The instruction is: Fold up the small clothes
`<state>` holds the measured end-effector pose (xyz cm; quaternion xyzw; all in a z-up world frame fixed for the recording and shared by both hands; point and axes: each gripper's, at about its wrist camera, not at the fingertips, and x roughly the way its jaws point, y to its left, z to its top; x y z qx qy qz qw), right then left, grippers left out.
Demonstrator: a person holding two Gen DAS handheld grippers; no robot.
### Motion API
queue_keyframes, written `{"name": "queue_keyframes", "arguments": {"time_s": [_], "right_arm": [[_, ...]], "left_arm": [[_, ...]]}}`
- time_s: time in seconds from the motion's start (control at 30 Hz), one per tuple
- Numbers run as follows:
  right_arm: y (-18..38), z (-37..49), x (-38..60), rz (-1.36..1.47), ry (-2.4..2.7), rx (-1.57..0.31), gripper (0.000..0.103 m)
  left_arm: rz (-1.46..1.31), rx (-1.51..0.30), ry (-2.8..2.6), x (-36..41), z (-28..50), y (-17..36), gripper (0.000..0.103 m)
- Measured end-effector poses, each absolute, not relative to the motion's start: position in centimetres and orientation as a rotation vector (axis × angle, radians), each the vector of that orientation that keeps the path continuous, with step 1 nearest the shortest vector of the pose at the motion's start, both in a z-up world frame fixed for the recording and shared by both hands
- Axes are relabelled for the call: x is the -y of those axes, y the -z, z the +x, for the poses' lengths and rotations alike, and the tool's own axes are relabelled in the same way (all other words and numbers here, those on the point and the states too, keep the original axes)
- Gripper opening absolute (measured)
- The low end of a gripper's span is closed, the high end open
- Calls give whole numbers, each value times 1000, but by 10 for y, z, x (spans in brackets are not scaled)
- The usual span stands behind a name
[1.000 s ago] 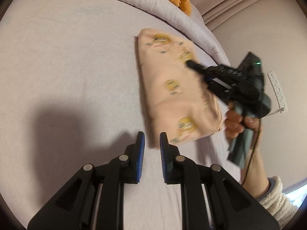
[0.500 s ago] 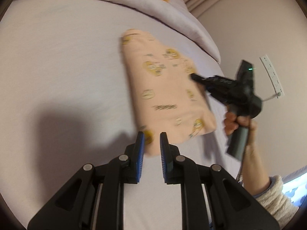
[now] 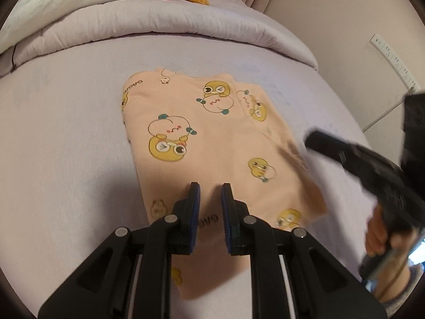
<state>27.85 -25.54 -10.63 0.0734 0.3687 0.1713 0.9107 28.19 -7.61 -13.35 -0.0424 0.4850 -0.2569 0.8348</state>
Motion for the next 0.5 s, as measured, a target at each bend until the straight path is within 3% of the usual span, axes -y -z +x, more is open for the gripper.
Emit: {"name": "queue_keyframes", "arguments": {"time_s": [0.27,0.5], "right_arm": [[157,283,252,129,-343,-893,10],[150,274,252,125,-348,-895,10]], "left_arm": [[-53,-1057,519,81,287,146,15],[-27,-1050,510,81,287,144,15]]}}
